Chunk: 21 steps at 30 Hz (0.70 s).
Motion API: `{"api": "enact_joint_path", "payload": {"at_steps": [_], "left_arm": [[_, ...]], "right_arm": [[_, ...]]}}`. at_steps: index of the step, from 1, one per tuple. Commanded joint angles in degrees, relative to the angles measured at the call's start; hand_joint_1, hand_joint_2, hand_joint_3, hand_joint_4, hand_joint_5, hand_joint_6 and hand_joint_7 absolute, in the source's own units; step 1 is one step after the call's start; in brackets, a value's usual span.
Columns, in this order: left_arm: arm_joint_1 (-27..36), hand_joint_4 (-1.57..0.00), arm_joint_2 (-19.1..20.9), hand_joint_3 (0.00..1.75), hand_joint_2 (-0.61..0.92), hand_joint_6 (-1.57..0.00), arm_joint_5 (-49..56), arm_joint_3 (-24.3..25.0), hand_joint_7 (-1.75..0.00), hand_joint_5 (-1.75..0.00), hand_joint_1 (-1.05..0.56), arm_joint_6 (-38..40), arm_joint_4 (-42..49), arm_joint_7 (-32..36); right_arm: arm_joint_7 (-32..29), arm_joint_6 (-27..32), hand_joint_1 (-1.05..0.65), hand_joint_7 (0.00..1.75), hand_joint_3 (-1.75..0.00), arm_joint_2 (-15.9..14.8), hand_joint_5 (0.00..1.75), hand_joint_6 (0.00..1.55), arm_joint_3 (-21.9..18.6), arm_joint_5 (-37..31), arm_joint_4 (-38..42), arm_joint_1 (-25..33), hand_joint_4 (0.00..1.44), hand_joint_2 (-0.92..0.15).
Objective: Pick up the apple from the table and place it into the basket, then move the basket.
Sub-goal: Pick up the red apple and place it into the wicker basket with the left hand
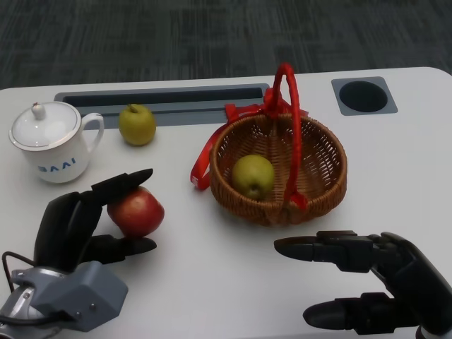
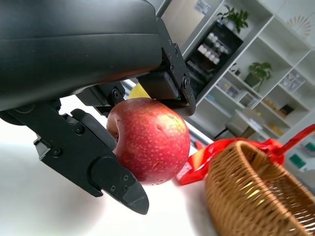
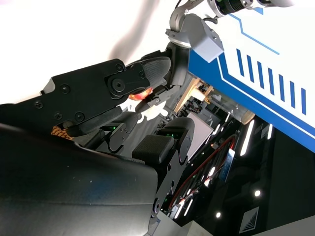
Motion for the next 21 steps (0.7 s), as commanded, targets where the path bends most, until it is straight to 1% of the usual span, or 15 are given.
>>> {"api": "enact_joint_path", "payload": {"at_steps": [1,5,8,11,18,21], "left_arm": [[0.24,-1.26,0.14,0.00,0.80,-1.13,-2.14,1.75,-0.01,-0.04,-0.13,-4.18,-2.32,0.94],[-0.06,-1.31,0.28,0.00,0.79,-1.14,-1.50,2.57,-0.01,-0.06,-0.18,-7.03,-6.01,2.68],[-1.06,-1.28,0.25,0.01,0.80,-1.13,-1.68,3.37,0.00,-0.04,-0.18,-8.26,-9.29,2.38],[-2.72,-1.29,-0.12,0.00,0.79,-1.14,-1.56,3.83,-0.01,-0.05,-0.19,-8.14,-11.84,1.40],[-7.58,-1.28,-3.54,0.00,0.78,-1.16,-2.19,3.46,-0.01,-0.03,-0.18,-5.98,-14.00,-2.28],[-9.70,-1.30,-5.73,0.00,0.75,-1.18,-1.96,2.94,-0.02,-0.03,-0.15,-4.42,-13.73,-3.38]], "right_arm": [[0.10,0.02,-0.51,0.00,-0.01,-0.51,0.00,0.75,-0.13,0.80,0.19,-0.11,0.81,-0.89],[0.30,0.09,-0.51,0.00,0.00,-0.61,0.00,0.75,-0.09,0.98,0.29,-0.11,0.81,-0.90],[0.31,-0.16,-0.51,0.00,0.00,-0.42,0.00,0.75,-0.08,0.98,0.58,-0.36,0.81,-0.90],[0.09,-0.18,-0.51,0.00,0.00,-0.18,0.00,0.75,-0.14,0.60,0.75,-0.57,0.82,-0.90],[-0.38,-0.11,-0.52,0.00,0.00,0.26,0.00,0.75,-0.25,-0.26,0.61,-0.65,0.83,-0.90],[-0.30,-0.14,-0.52,0.00,0.00,0.30,0.00,0.75,-0.30,-0.08,0.57,-0.60,0.83,-0.91]]}}
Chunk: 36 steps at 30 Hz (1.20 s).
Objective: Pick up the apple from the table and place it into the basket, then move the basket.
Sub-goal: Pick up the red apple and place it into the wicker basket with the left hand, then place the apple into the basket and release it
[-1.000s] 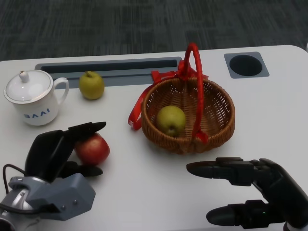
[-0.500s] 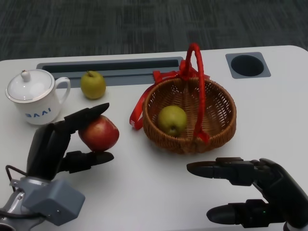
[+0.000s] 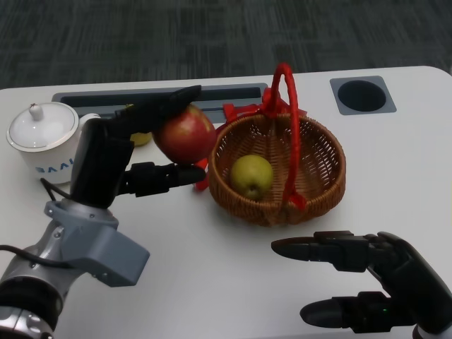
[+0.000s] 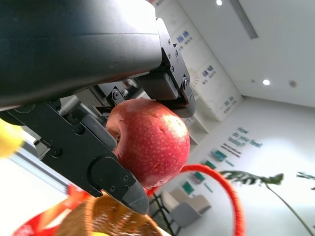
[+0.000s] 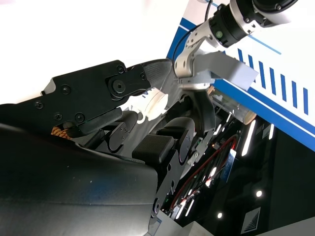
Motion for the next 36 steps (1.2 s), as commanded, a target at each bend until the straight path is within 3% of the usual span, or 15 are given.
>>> {"api": "enact_joint_path", "payload": {"at_steps": [1,9,15,26,28,31,33,35,36], "left_arm": [[-2.93,-1.30,-1.84,0.00,0.73,-1.19,-0.41,-0.31,-0.02,-0.03,-0.13,1.74,0.00,-1.30],[-7.29,-1.30,-6.78,0.00,0.71,-1.20,-0.23,-2.30,-0.01,-0.02,-0.01,3.83,5.53,-2.96],[-9.16,-1.30,-9.81,0.01,0.73,-1.19,-1.54,-2.36,0.00,-0.01,-0.05,6.88,10.14,-6.44],[-9.89,-1.24,-11.01,0.00,0.74,-1.14,-0.59,-3.44,0.00,0.00,-0.13,9.83,13.71,-5.81],[-9.75,-1.15,-10.79,0.00,0.71,-1.05,-1.12,-3.41,0.00,0.00,-0.23,8.95,13.73,-7.06],[-9.39,-0.71,-9.83,0.01,0.69,-0.63,-1.23,-4.04,0.00,0.00,-0.51,8.85,13.50,-10.58],[-9.32,-0.33,-9.07,0.02,0.73,-0.29,-1.08,-4.61,0.00,0.00,-0.73,9.48,13.32,-13.26],[-9.38,-0.09,-8.31,0.03,0.78,-0.09,-0.69,-5.19,0.00,0.00,-0.89,9.92,13.02,-14.90],[-9.41,-0.04,-7.99,0.03,0.79,-0.04,-0.55,-5.39,0.00,0.00,-0.93,10.00,12.84,-15.36]], "right_arm": [[-0.33,-0.16,-0.52,0.00,0.00,-0.39,0.00,0.75,-0.29,0.62,-0.06,-0.19,0.82,-0.91],[-0.96,0.00,-0.53,0.00,0.00,-0.20,0.00,0.76,-0.66,0.53,-1.62,0.62,0.83,-0.91],[-1.15,-0.89,-0.52,0.00,0.00,-0.30,0.00,0.76,-0.85,0.39,-1.63,0.79,0.83,-0.92],[-2.14,-0.25,-0.53,0.00,0.00,-0.10,0.01,0.77,-0.71,-0.12,-4.05,2.30,0.85,-0.90],[-2.15,-0.60,-0.52,0.00,0.00,-0.10,0.00,0.77,-0.67,-0.10,-3.81,2.23,0.85,-0.90],[-1.93,-0.72,-0.52,0.00,0.00,-0.35,0.00,0.76,-0.60,0.00,-3.62,2.15,0.85,-0.91],[-1.77,-0.58,-0.52,0.00,0.00,-0.51,0.00,0.76,-0.52,0.07,-3.70,2.14,0.85,-0.91],[-1.66,-0.43,-0.52,0.00,0.00,-0.58,0.00,0.75,-0.42,0.20,-3.77,2.13,0.85,-0.91],[-1.64,-0.45,-0.52,0.00,0.00,-0.59,0.00,0.75,-0.40,0.25,-3.73,2.11,0.85,-0.91]]}}
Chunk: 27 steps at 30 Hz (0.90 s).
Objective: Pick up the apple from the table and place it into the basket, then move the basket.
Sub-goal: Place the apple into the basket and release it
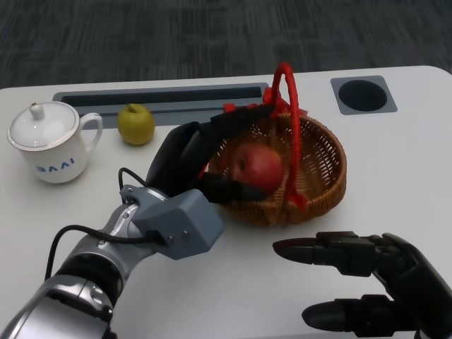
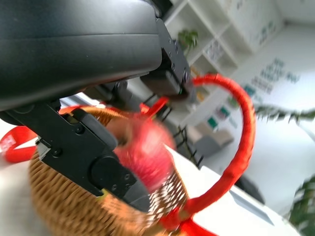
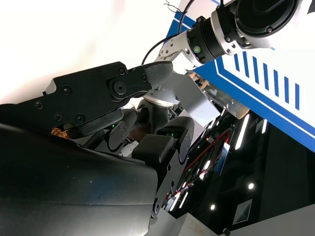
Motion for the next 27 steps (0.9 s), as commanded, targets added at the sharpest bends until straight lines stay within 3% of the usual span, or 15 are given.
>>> {"api": "enact_joint_path", "payload": {"at_steps": [1,11,17,22,27], "left_arm": [[-0.66,-0.02,1.93,0.02,0.80,-0.02,0.01,-0.65,0.00,0.00,-0.96,0.24,-0.82,-2.35],[0.14,0.00,3.35,0.02,0.82,0.00,-3.94,1.48,0.00,0.00,-0.96,-2.24,-2.72,-7.67],[1.87,-0.04,4.46,0.01,0.82,-0.06,-5.76,2.43,-0.02,-0.01,-0.89,-4.42,-5.10,-8.96],[4.71,-0.13,5.36,0.00,0.80,-0.13,-7.82,3.34,-0.02,-0.03,-0.81,-7.79,-7.49,-11.11],[8.80,-0.39,6.07,0.00,0.77,-0.36,-12.33,5.20,-0.05,-0.06,-0.72,-12.27,-10.06,-14.41]], "right_arm": [[-0.06,0.03,-0.52,0.00,0.00,-0.84,0.00,0.75,-0.13,0.84,-0.51,0.22,0.85,-0.91],[-0.23,-0.51,-0.52,0.00,0.00,-0.78,0.00,0.77,-0.51,1.44,0.13,-0.41,0.85,-0.90],[-0.73,0.26,-0.52,0.00,0.00,-2.61,0.00,0.75,-2.99,1.23,-2.05,-0.60,0.82,-0.89],[-0.61,2.22,-0.52,0.00,0.00,-5.01,0.00,0.75,-5.06,1.21,-5.53,-0.36,0.81,-0.89],[0.62,1.56,-0.50,0.00,0.00,-8.09,0.01,0.75,-6.47,2.47,-4.82,-2.84,0.83,-0.88]]}}
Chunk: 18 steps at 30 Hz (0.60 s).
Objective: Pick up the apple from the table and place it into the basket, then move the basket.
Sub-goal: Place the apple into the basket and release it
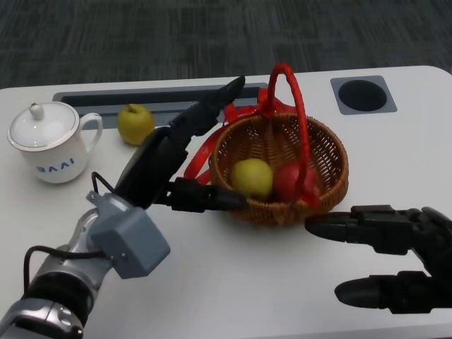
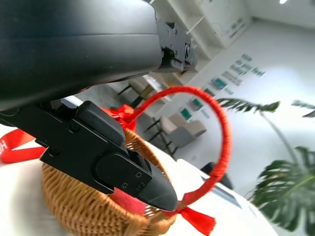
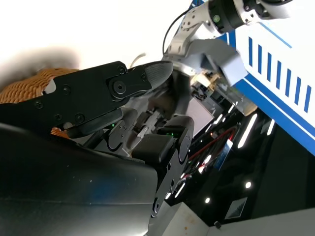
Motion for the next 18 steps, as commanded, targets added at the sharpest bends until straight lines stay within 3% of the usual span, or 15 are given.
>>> {"api": "enact_joint_path", "payload": {"at_steps": [1,6,18], "left_arm": [[3.26,-0.44,1.75,0.00,0.76,-0.41,-4.06,1.77,-0.05,-0.07,-0.69,-3.20,-2.69,-3.23],[9.38,-0.68,3.80,0.00,0.70,-0.62,-12.62,3.25,-0.07,-0.10,-0.57,-5.35,-9.22,-10.62],[20.69,-0.96,8.27,0.00,0.66,-0.90,-26.60,5.67,-0.08,-0.11,-0.44,-1.69,-22.79,-24.63]], "right_arm": [[0.44,-0.62,-0.50,0.01,0.00,-2.36,0.01,0.76,-1.85,1.28,0.42,-1.83,0.83,-0.88],[0.03,-1.52,-0.51,0.01,0.00,-4.09,0.01,0.78,-4.01,-0.82,2.10,-4.75,0.86,-0.85],[-0.25,-2.60,-0.48,0.00,0.00,-4.74,0.00,0.79,-4.59,-3.57,11.25,-12.77,0.87,-0.82]]}}
